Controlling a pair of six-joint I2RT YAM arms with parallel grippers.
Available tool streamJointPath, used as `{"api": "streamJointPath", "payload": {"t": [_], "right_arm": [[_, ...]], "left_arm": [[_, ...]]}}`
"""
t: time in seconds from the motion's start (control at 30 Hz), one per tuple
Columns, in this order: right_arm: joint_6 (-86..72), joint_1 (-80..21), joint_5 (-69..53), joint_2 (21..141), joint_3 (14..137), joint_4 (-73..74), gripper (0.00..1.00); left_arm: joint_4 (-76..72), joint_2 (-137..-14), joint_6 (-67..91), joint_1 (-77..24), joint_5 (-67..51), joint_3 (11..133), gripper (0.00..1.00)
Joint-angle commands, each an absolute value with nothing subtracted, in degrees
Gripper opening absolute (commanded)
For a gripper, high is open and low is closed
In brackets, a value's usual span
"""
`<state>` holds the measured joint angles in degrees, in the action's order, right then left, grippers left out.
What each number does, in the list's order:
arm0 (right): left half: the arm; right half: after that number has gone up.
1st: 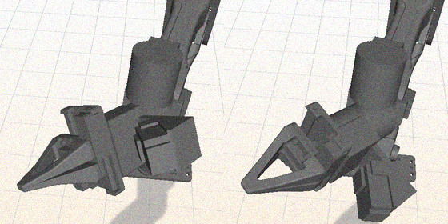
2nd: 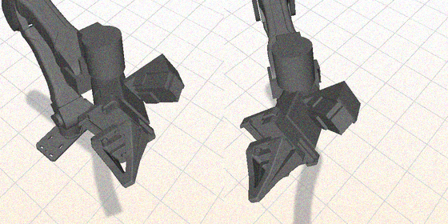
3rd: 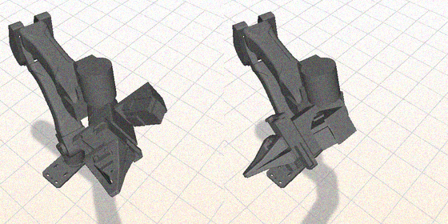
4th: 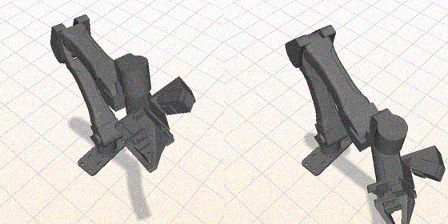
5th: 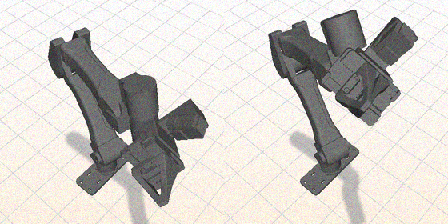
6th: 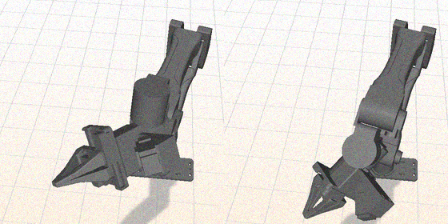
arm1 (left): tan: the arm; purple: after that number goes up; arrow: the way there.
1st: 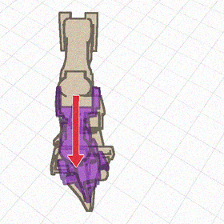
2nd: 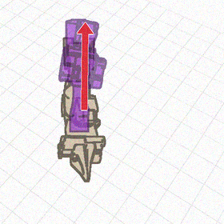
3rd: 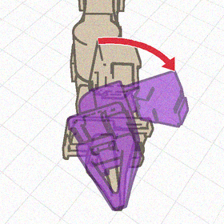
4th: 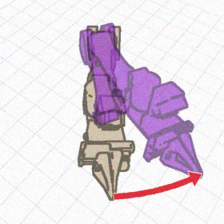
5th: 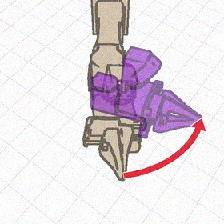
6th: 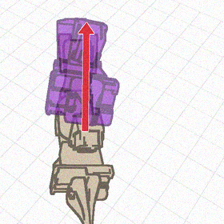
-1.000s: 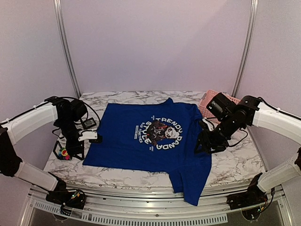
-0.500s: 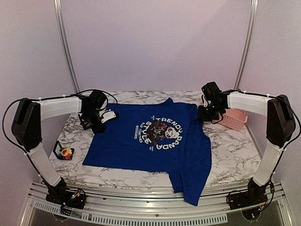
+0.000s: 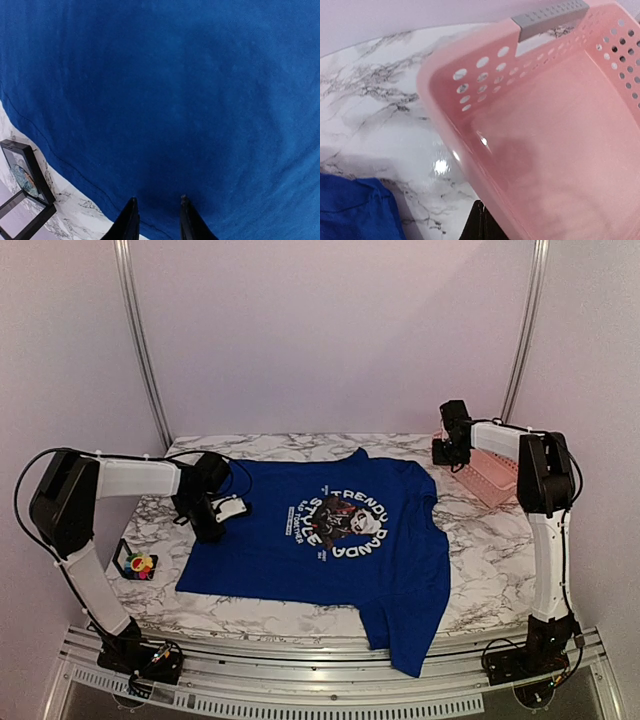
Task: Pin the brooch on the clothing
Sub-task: Flatten out the crumpled clothing at the center of the board, then smooth out the flattened clothing at the center of the board.
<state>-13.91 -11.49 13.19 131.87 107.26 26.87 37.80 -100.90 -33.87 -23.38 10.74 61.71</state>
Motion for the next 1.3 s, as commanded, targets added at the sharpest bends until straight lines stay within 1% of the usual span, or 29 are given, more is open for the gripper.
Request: {"api": "streamJointPath", "payload": {"t": [0.0, 0.07, 0.13, 0.2, 0.27, 0.37, 0.47, 0.57, 0.63, 0.73, 0.83, 1.0, 1.17, 1.27], "right_arm": [[-7.8, -10.3, 12.7, 138.2, 118.6, 27.7, 0.00], [-5.6, -10.4, 9.8, 139.5, 121.0, 29.2, 0.00], [-5.0, -10.9, 6.8, 138.1, 120.0, 29.8, 0.03], [-4.8, -12.7, 5.6, 134.9, 114.1, 27.7, 0.04], [-3.5, -15.9, 5.7, 129.1, 105.5, 22.7, 0.05], [-4.2, -18.4, 3.4, 121.7, 96.0, 17.9, 0.05], [-9.8, -18.5, 0.7, 119.7, 91.5, 18.4, 0.03], [-13.9, -18.5, -1.9, 119.6, 86.7, 18.3, 0.01], [-15.8, -18.5, 0.6, 120.0, 84.1, 19.3, 0.01], [-18.9, -17.9, 5.6, 121.3, 82.2, 22.7, 0.00], [-20.5, -16.2, 6.5, 121.1, 78.3, 23.2, 0.00], [-20.9, -14.3, 7.7, 117.2, 72.3, 23.2, 0.00], [-20.6, -13.5, 8.4, 112.0, 68.1, 23.5, 0.00], [-18.7, -13.2, 7.7, 110.6, 68.8, 23.9, 0.01]], "left_arm": [[43.6, -100.5, -34.9, -24.2, 7.8, 60.2, 0.30], [45.9, -100.3, -34.8, -24.2, 6.1, 62.6, 0.30], [48.6, -100.2, -34.1, -24.1, 3.6, 66.6, 0.31], [49.9, -100.7, -32.6, -23.9, 1.6, 71.8, 0.31], [49.1, -102.7, -30.3, -23.8, 1.0, 77.3, 0.31], [44.0, -107.2, -27.9, -23.6, 4.1, 83.4, 0.31], [38.1, -112.5, -27.4, -23.6, 9.9, 86.7, 0.31], [36.9, -117.1, -27.3, -23.8, 13.1, 88.5, 0.30], [37.3, -118.3, -27.7, -24.2, 13.6, 87.3, 0.30], [36.8, -116.3, -29.1, -24.7, 14.0, 81.7, 0.30], [38.1, -113.2, -30.1, -24.8, 12.3, 75.5, 0.30], [41.0, -108.8, -31.5, -24.8, 10.9, 67.0, 0.30], [44.5, -106.2, -31.5, -24.8, 7.8, 64.4, 0.30], [45.7, -105.5, -32.1, -24.8, 6.2, 64.0, 0.30]]}}
